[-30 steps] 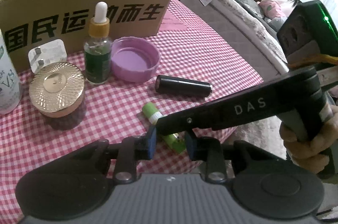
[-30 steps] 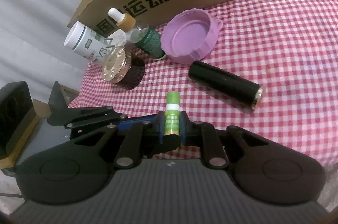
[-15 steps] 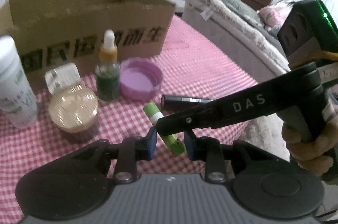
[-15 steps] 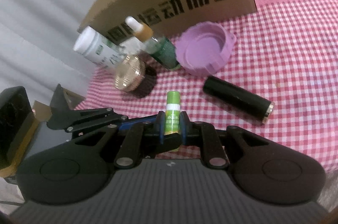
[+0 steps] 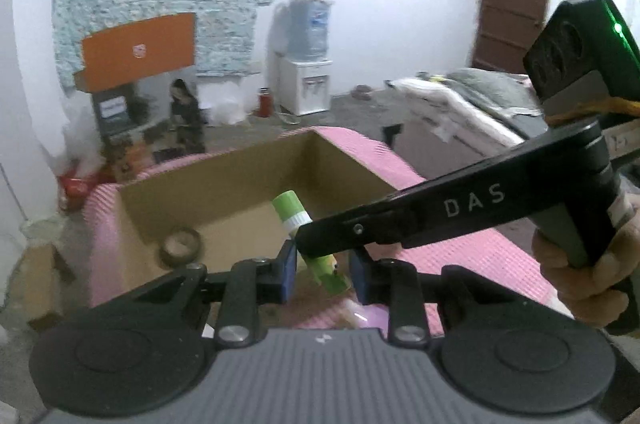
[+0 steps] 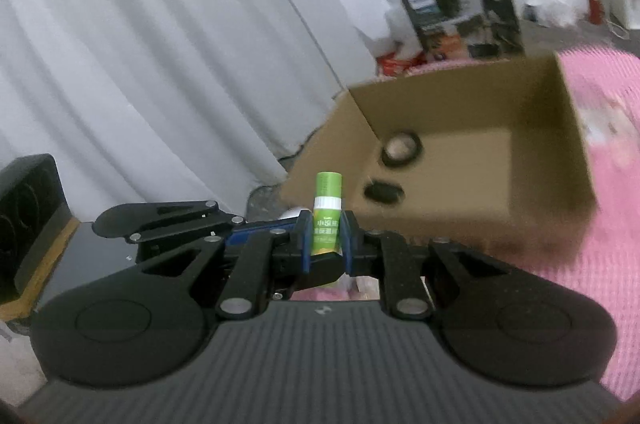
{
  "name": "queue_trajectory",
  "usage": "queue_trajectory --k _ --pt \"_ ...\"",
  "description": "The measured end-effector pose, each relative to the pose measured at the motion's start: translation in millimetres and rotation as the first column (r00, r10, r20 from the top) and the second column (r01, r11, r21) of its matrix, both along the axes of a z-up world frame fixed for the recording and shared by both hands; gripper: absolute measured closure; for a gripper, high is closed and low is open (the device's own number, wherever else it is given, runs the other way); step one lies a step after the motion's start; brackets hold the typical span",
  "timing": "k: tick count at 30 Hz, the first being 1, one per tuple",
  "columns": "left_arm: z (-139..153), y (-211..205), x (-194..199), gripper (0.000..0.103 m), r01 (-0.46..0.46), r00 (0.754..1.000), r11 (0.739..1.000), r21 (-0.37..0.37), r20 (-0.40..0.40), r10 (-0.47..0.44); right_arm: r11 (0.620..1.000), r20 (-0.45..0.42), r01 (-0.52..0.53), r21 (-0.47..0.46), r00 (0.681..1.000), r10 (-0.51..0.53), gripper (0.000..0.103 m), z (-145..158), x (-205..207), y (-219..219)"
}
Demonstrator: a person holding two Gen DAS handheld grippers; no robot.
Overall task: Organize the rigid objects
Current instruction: 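Carry the green glue stick into the cardboard box with the right gripper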
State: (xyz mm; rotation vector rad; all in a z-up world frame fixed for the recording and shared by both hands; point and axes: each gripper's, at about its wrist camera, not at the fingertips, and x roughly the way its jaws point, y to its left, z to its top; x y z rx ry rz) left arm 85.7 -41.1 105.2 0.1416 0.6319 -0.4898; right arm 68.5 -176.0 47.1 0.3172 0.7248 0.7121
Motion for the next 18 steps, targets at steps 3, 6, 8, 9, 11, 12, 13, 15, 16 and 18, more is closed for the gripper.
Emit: queue_trajectory --k 3,6,8,9,11,12,13,15,16,18 --pt "6 8 37 0.073 -0.038 0.998 0.999 0.032 -0.040 0.039 1.000 -0.034 -0.027 0.001 0.999 0.027 0.089 9 43 12" --pt "-2 14 81 0.074 -0.054 0.991 0.997 0.049 -0.120 0.059 0.999 -0.122 -0.040 0.006 0.992 0.041 0.089 4 93 23" --pt "-12 18 114 0.074 -0.059 0.977 0.997 0.052 -0.200 0.068 0.999 -0.195 -0.042 0.004 0.980 0.042 0.089 -7 127 30" --pt "-19 22 126 0.074 -0.061 0.969 0.997 0.052 -0.236 0.071 0.999 -0.229 -0.041 0.004 0.973 0.041 0.089 -14 140 31" --pt "-34 23 149 0.074 -0.061 0.951 0.996 0.070 -0.300 0.079 0.999 -0.305 -0.040 0.005 0.951 0.040 0.089 -32 163 35" --pt "-43 24 158 0.074 -0.061 0.941 0.995 0.078 -0.329 0.084 0.999 -0.338 -0.040 0.004 0.940 0.039 0.089 -41 174 37" --pt "-51 24 168 0.074 -0.060 0.929 0.995 0.086 -0.360 0.087 0.999 -0.372 -0.036 0.003 0.927 0.035 0.089 -51 185 40" --pt "-68 27 184 0.074 -0.062 0.902 0.994 0.094 -0.421 0.097 0.999 -0.424 -0.043 -0.014 0.905 0.033 0.089 -68 200 44" --pt "-75 29 190 0.074 -0.063 0.889 0.993 0.097 -0.447 0.100 0.999 -0.445 -0.044 -0.023 0.895 0.029 0.089 -75 206 46" --pt "-89 31 200 0.074 -0.067 0.862 0.992 0.105 -0.494 0.110 0.997 -0.477 -0.057 -0.046 0.878 0.028 0.089 -87 219 51"
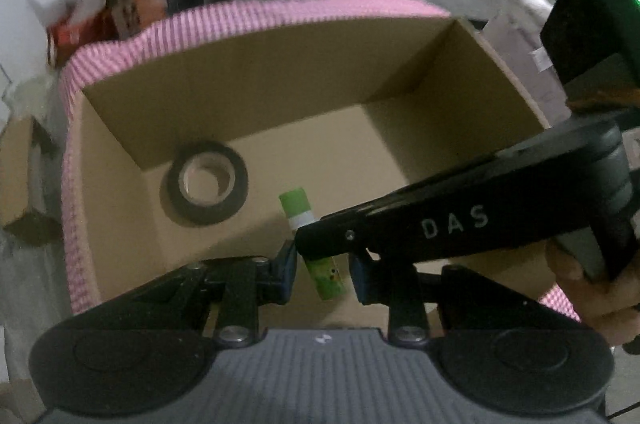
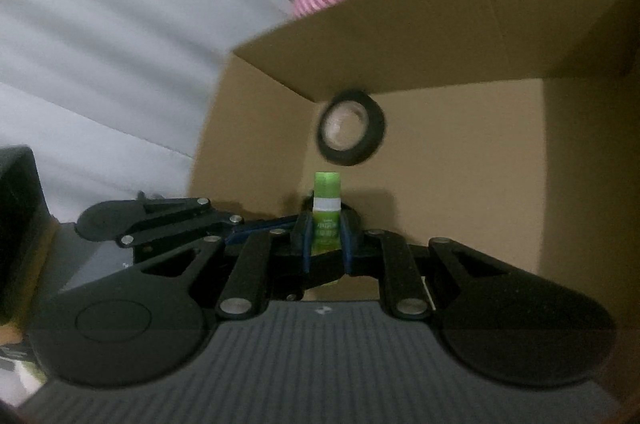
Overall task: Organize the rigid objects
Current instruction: 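Carry the green glue stick into the cardboard box with the right gripper, then open the right gripper to drop the glue stick in the box, then move the right tool back to the black cylindrical tube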
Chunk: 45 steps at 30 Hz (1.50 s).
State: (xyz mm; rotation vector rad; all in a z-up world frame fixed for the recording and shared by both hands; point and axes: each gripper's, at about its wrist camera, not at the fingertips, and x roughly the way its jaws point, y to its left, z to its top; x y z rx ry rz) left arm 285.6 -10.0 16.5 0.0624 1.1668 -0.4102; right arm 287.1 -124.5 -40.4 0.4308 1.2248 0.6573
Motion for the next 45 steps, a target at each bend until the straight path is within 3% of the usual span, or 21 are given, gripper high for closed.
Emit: queue_trajectory --k 8,13,16,23,28,33,38,43,45 --pt "-26 -2 19 0.074 -0.005 0.993 0.998 0.056 -0.115 0.012 0.997 -0.096 -0.045 -0.067 0.995 0.039 0.089 -21 11 16" --pt "-26 -2 18 0.072 -0.013 0.993 0.997 0.074 -0.120 0.022 0.994 -0.108 -0.060 -0.090 0.993 0.050 0.088 -25 12 25" --pt "-14 0 11 0.064 -0.012 0.997 0.998 0.059 -0.075 0.017 0.995 -0.072 -0.056 -0.084 0.996 0.050 0.086 -18 9 24" --pt "45 3 -29 0.045 0.004 0.994 1.000 0.030 0.107 -0.008 1.000 0.125 -0.024 -0.008 0.992 0.025 0.076 49 -40 -13" --pt "91 4 -82 0.033 0.022 0.969 0.999 -0.038 0.249 -0.012 0.997 0.306 0.009 0.076 0.952 -0.032 0.055 106 -111 -63" --pt "110 -8 -149 0.025 0.078 0.930 0.994 -0.078 0.365 -0.044 0.992 0.412 0.042 0.121 0.907 -0.089 0.052 134 -195 -116" --pt "90 -32 -200 0.025 0.127 0.929 0.984 -0.121 0.361 -0.076 0.989 0.414 0.096 0.114 0.900 -0.135 0.050 113 -255 -151" --pt "35 -63 -223 0.030 0.171 0.953 0.971 -0.166 0.277 -0.121 0.986 0.343 0.163 0.045 0.924 -0.168 0.050 54 -284 -163" --pt "10 -73 -225 0.037 0.184 0.962 0.964 -0.190 0.238 -0.137 0.984 0.325 0.177 -0.007 0.931 -0.166 0.050 33 -286 -163"
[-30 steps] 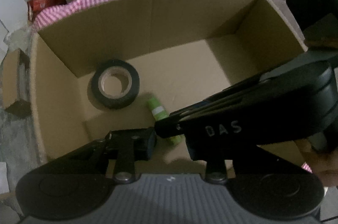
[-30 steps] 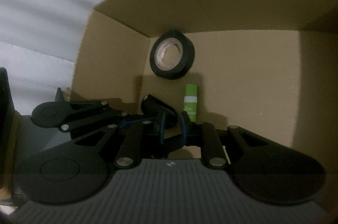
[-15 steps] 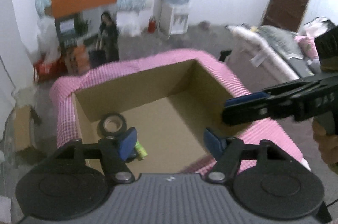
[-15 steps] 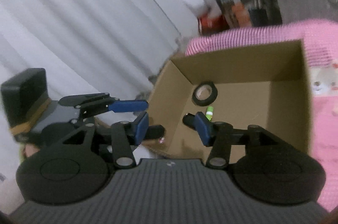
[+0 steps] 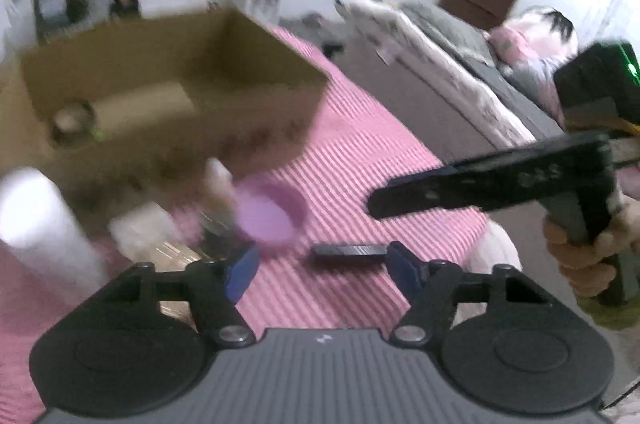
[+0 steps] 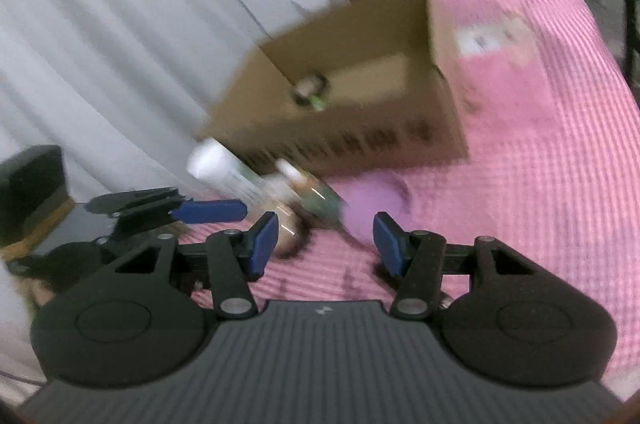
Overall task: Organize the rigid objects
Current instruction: 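Move the right tool back to the black cylindrical tube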
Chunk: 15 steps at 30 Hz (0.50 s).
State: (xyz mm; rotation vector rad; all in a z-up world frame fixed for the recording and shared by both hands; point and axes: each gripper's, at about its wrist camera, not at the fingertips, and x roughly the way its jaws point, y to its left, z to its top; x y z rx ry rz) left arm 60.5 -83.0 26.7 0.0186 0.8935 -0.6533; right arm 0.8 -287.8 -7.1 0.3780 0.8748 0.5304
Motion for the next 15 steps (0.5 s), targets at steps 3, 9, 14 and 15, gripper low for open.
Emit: queue_trajectory --k 3,9,14,15 --pt "-32 -15 4 0.045 0.013 0.997 1.000 -0.008 -0.076 -0.013 0.998 -0.043 0.024 -0.051 0.999 -0.026 0.053 -28 4 -4" --pt "-60 -28 11 0.055 0.022 0.991 0.999 -0.035 -0.134 -0.027 0.995 -0.092 0.042 -0.087 0.995 -0.050 0.060 -55 22 -10" --pt "-73 -36 13 0.062 0.030 0.982 0.997 -0.068 -0.185 -0.042 0.998 -0.177 0.048 -0.038 0.983 -0.054 0.067 -77 29 -11" --pt "-76 -35 12 0.063 0.034 0.981 0.997 -0.069 -0.186 -0.046 0.999 -0.184 0.044 -0.027 0.982 -0.048 0.068 -79 28 -10"
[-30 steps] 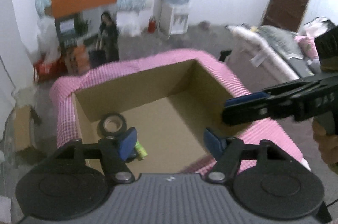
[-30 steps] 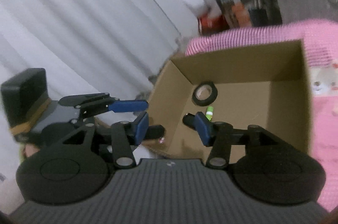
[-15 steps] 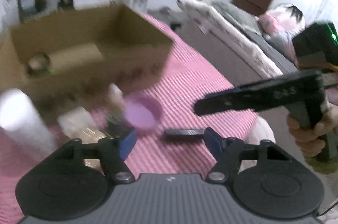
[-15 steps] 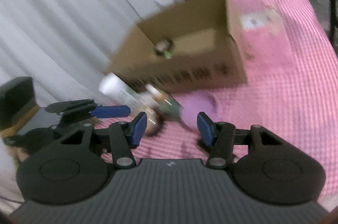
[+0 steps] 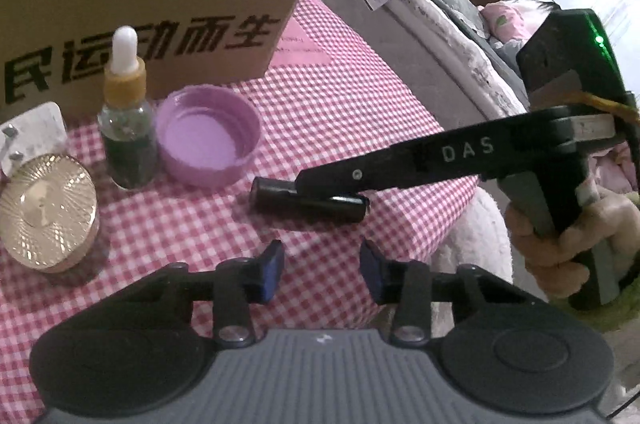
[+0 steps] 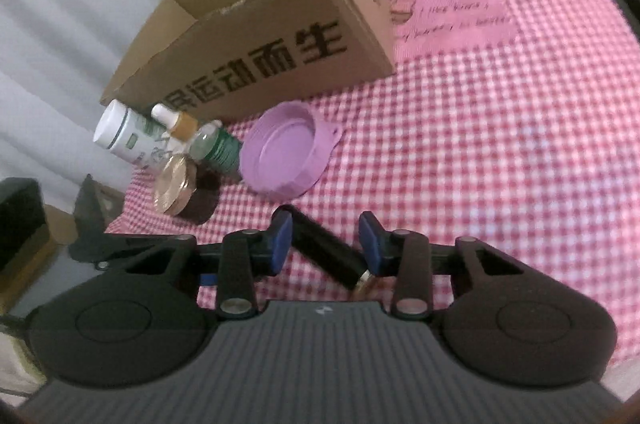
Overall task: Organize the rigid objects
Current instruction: 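Move the right tool back to the black cylindrical tube, then close the right gripper on the black tube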
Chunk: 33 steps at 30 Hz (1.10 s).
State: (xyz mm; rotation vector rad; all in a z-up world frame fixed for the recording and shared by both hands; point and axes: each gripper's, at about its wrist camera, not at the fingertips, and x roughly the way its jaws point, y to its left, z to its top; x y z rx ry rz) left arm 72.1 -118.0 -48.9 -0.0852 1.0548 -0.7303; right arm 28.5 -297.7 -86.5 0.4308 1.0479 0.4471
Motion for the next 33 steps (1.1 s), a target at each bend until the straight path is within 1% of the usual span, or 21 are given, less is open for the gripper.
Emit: queue_trajectory --k 4,7,9,14,18,19,24,27,31,33 --pt "-4 -2 1 0.063 0.005 1.000 1.000 0.005 -0.010 -0.005 0.999 -0.029 -0.011 0.039 1.000 0.012 0.071 -5 -8 8" --pt "-5 0 0 0.063 0.002 1.000 1.000 0.015 0.001 -0.002 0.996 -0.049 -0.021 0.083 0.998 0.025 0.072 -3 -13 14" --pt "-5 4 0 0.063 -0.002 1.000 1.000 0.022 0.000 0.002 0.995 -0.054 -0.028 0.097 0.998 0.034 0.072 -5 -14 20" --pt "-4 8 0 0.062 -0.010 1.000 1.000 0.026 -0.005 0.011 0.996 -0.068 -0.039 0.083 0.997 0.045 0.072 -7 -14 23" --pt "-5 9 -2 0.063 -0.011 1.000 0.999 0.030 -0.013 0.011 0.996 -0.071 -0.045 0.078 0.996 0.050 0.074 -9 -12 24" --pt "-5 9 -3 0.062 -0.011 1.000 0.999 0.031 -0.013 0.012 0.996 -0.069 -0.050 0.067 0.996 0.055 0.076 -9 -11 25" --pt "-4 12 -6 0.058 -0.020 1.000 1.000 0.019 -0.023 0.020 0.994 -0.038 -0.112 -0.007 0.993 0.111 0.077 -9 -10 49" --pt "-4 14 -7 0.057 -0.039 0.999 0.999 0.007 -0.014 0.039 0.988 -0.016 -0.146 -0.050 0.989 0.145 0.081 -7 -10 63" --pt "-3 17 -8 0.058 -0.054 0.998 0.998 0.029 0.022 0.053 0.989 -0.043 -0.147 -0.007 0.988 0.146 0.082 -9 -6 68" --pt "-4 19 -7 0.061 -0.058 0.998 0.998 0.028 0.027 0.057 0.991 -0.051 -0.136 0.007 0.989 0.136 0.082 -12 -3 72"
